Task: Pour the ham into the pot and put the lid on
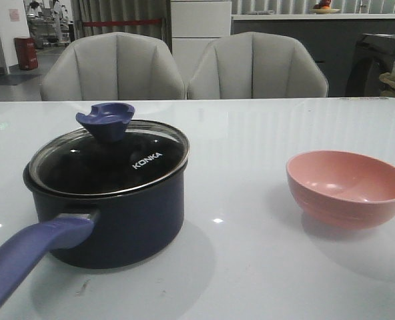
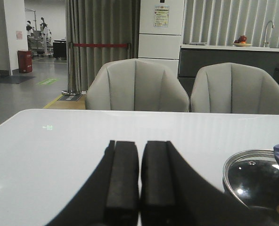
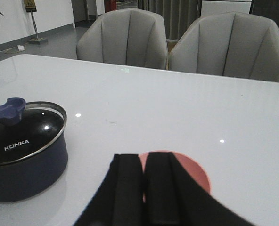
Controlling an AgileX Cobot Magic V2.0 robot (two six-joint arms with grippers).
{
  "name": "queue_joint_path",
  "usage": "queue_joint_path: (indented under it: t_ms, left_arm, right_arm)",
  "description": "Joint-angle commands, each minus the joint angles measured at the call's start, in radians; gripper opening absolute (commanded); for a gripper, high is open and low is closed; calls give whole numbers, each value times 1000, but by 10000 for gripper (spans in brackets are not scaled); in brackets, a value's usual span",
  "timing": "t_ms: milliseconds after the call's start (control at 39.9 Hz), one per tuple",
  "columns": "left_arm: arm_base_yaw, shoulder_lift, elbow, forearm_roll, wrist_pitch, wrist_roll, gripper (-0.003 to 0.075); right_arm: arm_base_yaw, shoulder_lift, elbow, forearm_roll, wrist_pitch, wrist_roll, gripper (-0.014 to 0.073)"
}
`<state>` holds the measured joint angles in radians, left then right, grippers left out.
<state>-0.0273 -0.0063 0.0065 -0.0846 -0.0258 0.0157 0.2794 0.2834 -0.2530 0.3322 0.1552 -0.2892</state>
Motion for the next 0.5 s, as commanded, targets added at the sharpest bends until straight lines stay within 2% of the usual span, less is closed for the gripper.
queue_joint_path:
  t_ms: [0, 100, 176, 326, 476]
  left_arm:
    - [1, -19, 32, -6, -84, -9, 113]
    - [1, -19, 32, -6, -84, -9, 113]
    - [1, -19, 32, -6, -84, -9, 113]
    - [1, -19, 32, -6, -84, -9, 113]
    - [1, -19, 32, -6, -84, -9, 113]
  right_arm:
    - [-6, 3, -26, -110, -104, 53, 149]
    - [-44, -21, -15, -254, -130, 164, 149]
    - [-89, -61, 17, -315, -138, 217, 149]
    - [-196, -171, 136, -332, -205, 264, 149]
    - [-225, -273, 246, -346, -249, 298, 149]
